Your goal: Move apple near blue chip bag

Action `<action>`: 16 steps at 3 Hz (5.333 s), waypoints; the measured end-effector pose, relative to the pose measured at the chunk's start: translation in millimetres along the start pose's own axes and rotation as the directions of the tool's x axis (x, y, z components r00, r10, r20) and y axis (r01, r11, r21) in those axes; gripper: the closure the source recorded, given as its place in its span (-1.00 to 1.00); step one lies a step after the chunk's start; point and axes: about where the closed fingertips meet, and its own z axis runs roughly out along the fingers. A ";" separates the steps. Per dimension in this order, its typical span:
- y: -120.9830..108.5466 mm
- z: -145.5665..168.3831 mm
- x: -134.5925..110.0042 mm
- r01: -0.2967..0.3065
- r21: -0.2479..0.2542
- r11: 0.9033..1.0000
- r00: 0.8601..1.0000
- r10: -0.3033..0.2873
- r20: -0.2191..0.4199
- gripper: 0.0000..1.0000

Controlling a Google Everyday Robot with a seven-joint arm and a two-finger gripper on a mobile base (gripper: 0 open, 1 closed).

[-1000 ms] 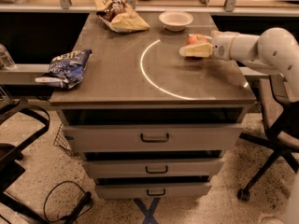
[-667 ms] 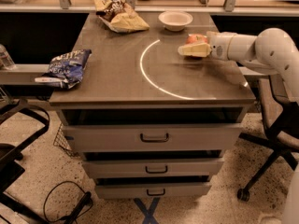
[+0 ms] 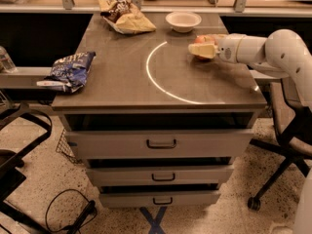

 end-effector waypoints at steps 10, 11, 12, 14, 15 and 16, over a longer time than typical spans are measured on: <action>276.8 73.2 -50.5 0.203 -0.468 0.860 0.978 -0.204 0.048 1.00; 298.7 91.0 -29.0 0.206 -0.507 0.837 0.975 -0.218 0.035 1.00; 320.6 101.9 -13.2 0.198 -0.551 0.810 0.976 -0.217 0.031 0.94; 323.9 103.3 -14.1 0.199 -0.555 0.808 0.975 -0.218 0.033 0.03; 326.5 104.5 -14.1 0.199 -0.559 0.805 0.975 -0.218 0.033 -0.45; 329.0 105.6 -14.1 0.199 -0.563 0.802 0.975 -0.218 0.034 -0.90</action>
Offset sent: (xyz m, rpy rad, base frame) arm 0.0015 0.0019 0.0018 -0.0020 0.0003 0.0038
